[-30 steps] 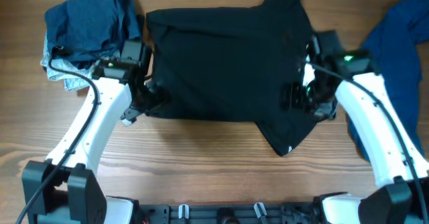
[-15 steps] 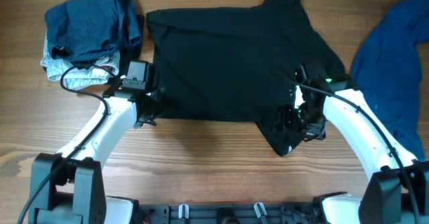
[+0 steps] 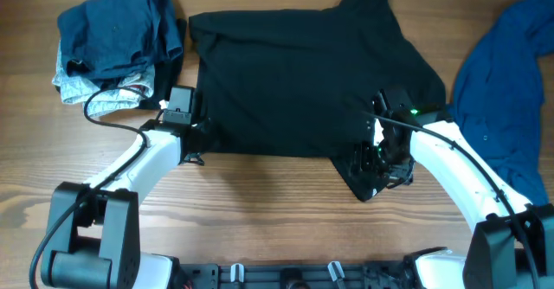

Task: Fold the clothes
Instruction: 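Grasp the t-shirt's bottom corners with both grippers, then fold the bottom edge up toward the top edge with both grippers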

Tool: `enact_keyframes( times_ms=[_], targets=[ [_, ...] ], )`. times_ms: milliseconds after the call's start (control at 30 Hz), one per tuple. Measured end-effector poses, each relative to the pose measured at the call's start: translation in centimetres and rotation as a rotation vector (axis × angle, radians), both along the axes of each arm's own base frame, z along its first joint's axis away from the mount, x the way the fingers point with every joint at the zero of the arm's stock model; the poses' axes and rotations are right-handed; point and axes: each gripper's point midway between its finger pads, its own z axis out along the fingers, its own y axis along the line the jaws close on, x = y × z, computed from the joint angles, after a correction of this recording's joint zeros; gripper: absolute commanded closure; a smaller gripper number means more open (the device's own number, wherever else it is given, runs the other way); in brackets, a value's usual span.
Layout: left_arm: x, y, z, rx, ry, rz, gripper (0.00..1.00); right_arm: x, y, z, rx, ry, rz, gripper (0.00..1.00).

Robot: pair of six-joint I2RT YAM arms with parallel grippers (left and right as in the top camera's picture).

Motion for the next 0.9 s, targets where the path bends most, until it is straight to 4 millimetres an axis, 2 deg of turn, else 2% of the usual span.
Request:
enact_keyframes(
  times_ms=[33, 67, 200, 267, 333, 433, 500, 567, 700, 733, 767, 833, 867, 900],
  targets=[
    [0.2, 0.1, -0.1, 0.007, -0.003, 0.000, 0.90, -0.3, 0.0, -0.1, 0.000, 0.008, -0.001, 0.28],
    [0.2, 0.2, -0.2, 0.016, -0.002, 0.000, 0.96, -0.5, -0.1, -0.2, -0.001, 0.016, -0.002, 0.30],
    [0.0, 0.4, -0.3, 0.025, 0.009, 0.005, 0.96, -1.6, -0.3, -0.4, -0.011, 0.058, -0.005, 0.32],
    [-0.8, 0.6, -0.1, 0.030, 0.040, 0.006, 0.96, -2.0, -0.4, -0.4, -0.015, 0.074, -0.005, 0.32],
    [-0.9, 0.8, 0.7, 0.025, 0.029, 0.012, 0.96, -2.2, -0.5, -0.4, -0.017, 0.080, -0.005, 0.32],
    [-0.2, 1.3, 3.3, 0.010, -0.052, 0.034, 0.96, -1.8, -0.4, -0.6, -0.013, 0.062, -0.009, 0.32],
    [0.2, 1.6, 4.4, 0.005, -0.089, 0.046, 0.96, -1.7, -0.3, -1.4, -0.012, 0.050, -0.035, 0.35],
    [0.2, 1.8, 4.5, 0.005, -0.091, 0.053, 0.96, -2.4, -0.5, -2.2, -0.017, 0.064, -0.072, 0.39],
    [-0.1, 1.9, 4.3, 0.005, -0.074, 0.052, 0.96, -4.2, -0.9, -4.3, -0.039, 0.108, -0.187, 0.40],
    [-0.2, 1.9, 4.3, 0.005, -0.071, 0.052, 0.96, -4.3, -0.9, -4.4, -0.042, 0.110, -0.204, 0.43],
    [-0.4, 1.9, 4.2, 0.006, -0.064, 0.052, 0.96, -4.1, -0.9, -4.5, -0.041, 0.102, -0.224, 0.52],
    [-0.5, 1.9, 4.2, 0.007, -0.057, 0.052, 0.96, -3.4, -0.7, -4.7, -0.033, 0.078, -0.255, 0.75],
    [-0.5, 1.9, 4.2, 0.007, -0.057, 0.052, 0.96, -3.2, -0.6, -4.7, -0.031, 0.069, -0.269, 0.91],
    [-0.5, 1.9, 4.2, 0.007, -0.056, 0.052, 0.96, -2.8, -0.5, -4.8, -0.025, 0.058, -0.282, 0.96]
  ],
)
